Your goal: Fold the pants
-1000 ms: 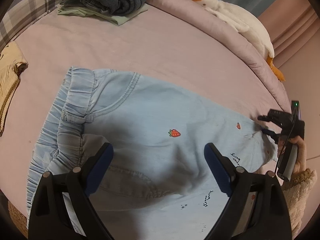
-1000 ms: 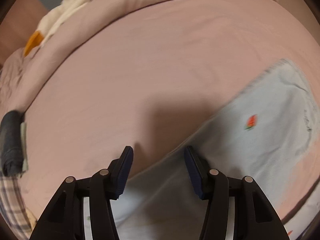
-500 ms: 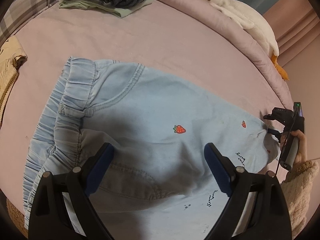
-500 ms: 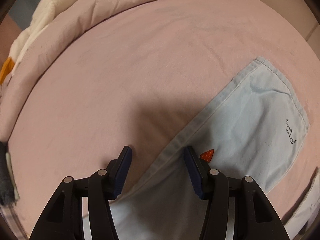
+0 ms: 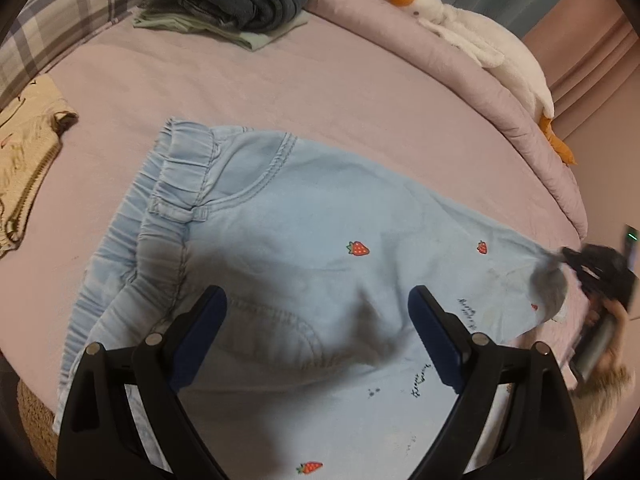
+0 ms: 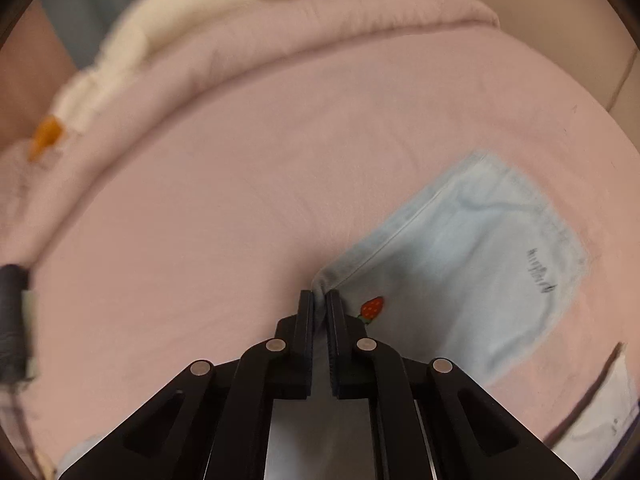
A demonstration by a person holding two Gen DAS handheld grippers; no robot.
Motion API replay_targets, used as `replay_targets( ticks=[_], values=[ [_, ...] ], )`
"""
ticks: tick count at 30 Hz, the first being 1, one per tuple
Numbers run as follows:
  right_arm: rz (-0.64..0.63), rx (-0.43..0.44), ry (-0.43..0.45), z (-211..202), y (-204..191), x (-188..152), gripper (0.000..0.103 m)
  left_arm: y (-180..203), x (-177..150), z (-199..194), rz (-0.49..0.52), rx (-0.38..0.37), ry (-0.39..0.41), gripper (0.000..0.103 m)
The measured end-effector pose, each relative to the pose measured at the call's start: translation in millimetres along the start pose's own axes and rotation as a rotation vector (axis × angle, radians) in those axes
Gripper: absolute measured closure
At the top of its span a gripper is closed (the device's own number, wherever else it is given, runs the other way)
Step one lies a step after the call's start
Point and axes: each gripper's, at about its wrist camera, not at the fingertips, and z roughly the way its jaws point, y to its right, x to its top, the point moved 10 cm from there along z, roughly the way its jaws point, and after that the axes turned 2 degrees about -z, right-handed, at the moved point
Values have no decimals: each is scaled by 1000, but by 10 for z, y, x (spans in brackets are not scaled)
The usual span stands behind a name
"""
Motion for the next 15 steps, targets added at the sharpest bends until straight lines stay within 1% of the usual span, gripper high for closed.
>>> replay_targets(
  ticks=[4,6,7,8,9,10,11,13,14,15],
  values=[
    [-8,188,153,-872,18,-80,96,54,-59,-155,16,-13,29,10],
    [-23,280,217,-1285,110,-262,96,84,-91,-203,23,-22,34,10],
    [-33,305,231,-1359,119,-289,96,102,-105,-221,24,-30,35,10],
    [-32,327,246,-1447,36,-412,96,123,-121,-238,23,-39,33,10],
    [-28,338,250,-1517,110,-544,96,150,-129,-251,23,-52,32,10],
    [-31,342,248,-1508,88,-665,96,187,-131,-258,18,-71,30,10],
    [-22,334,245,-1415,-15,-768,96,235,-118,-253,12,-89,28,10],
    [-11,305,215,-1276,60,-950,96,317,-92,-236,1,-109,21,9],
    [-7,286,194,-1222,186,-920,96,371,-67,-219,-3,-125,21,9],
    [1,276,176,-1142,242,-980,96,423,-43,-194,-5,-140,21,9]
  ],
)
